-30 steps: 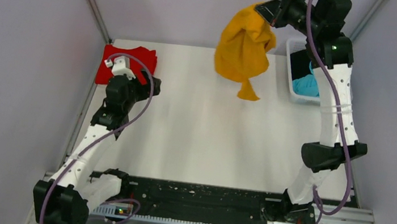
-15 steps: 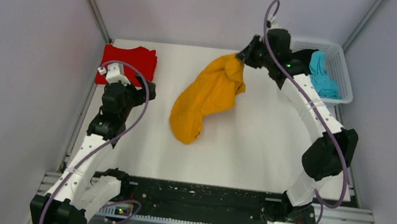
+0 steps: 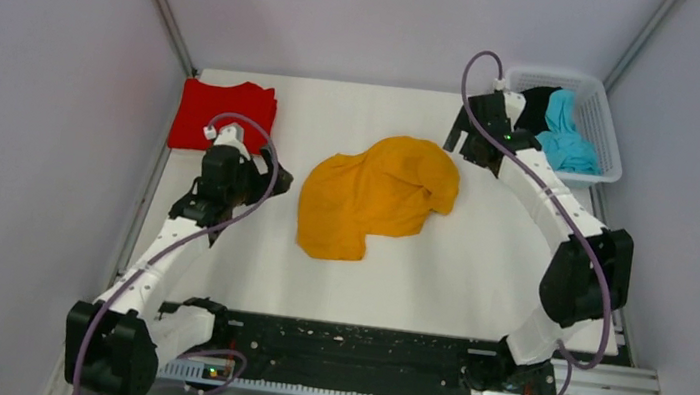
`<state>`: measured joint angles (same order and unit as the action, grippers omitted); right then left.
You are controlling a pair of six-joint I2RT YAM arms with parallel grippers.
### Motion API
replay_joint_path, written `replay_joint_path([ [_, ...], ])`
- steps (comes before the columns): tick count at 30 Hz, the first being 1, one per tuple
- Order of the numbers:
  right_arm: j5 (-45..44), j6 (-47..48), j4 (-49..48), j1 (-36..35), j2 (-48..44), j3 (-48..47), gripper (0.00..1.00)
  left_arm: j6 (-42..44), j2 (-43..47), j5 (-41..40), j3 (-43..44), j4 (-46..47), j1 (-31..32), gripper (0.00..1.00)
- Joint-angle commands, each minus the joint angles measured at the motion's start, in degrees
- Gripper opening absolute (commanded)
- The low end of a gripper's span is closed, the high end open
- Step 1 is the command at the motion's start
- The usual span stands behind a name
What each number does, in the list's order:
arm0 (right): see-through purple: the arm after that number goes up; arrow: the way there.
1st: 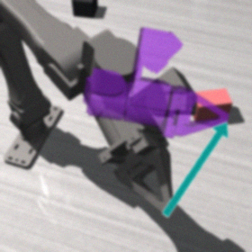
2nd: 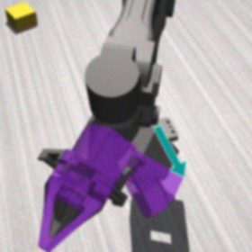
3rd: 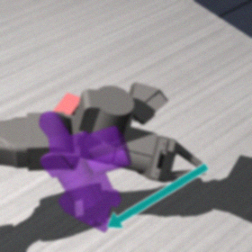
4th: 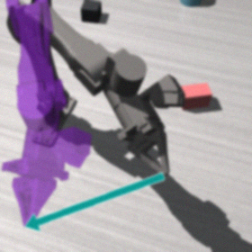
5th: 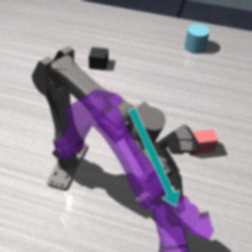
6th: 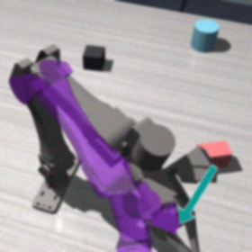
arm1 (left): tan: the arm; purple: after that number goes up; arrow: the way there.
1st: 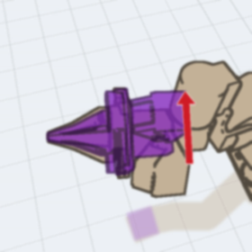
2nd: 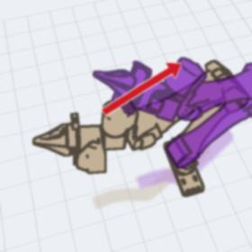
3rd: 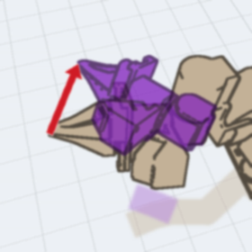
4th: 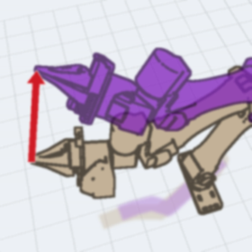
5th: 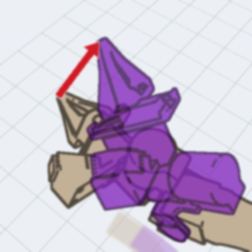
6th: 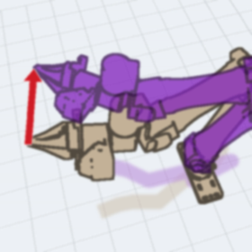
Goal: Fold and stack the t-shirts
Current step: Move the tshirt to the center of the board
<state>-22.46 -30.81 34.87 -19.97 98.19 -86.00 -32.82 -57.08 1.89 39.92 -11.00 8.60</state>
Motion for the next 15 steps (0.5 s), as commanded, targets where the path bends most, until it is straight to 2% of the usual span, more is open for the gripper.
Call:
replay_joint_path([
  [1, -6.4, 3.2, -2.8, 0.3, -7.3, 6.5, 0.99, -1.2, -3.9, 6.8, 0.9, -6.0, 1.4, 0.99],
  [8, -2.3, 6.3, -8.7, 0.7, -15.2, 19.9, 0.99, -1.0, -13.1, 5.5, 2.7, -13.1, 9.0, 0.99],
  [15, 4.0, 8.1, -14.5, 0.7, -22.9, 30.4, 0.97, -2.1, -21.5, 8.7, 3.1, -7.8, 10.9, 0.93],
])
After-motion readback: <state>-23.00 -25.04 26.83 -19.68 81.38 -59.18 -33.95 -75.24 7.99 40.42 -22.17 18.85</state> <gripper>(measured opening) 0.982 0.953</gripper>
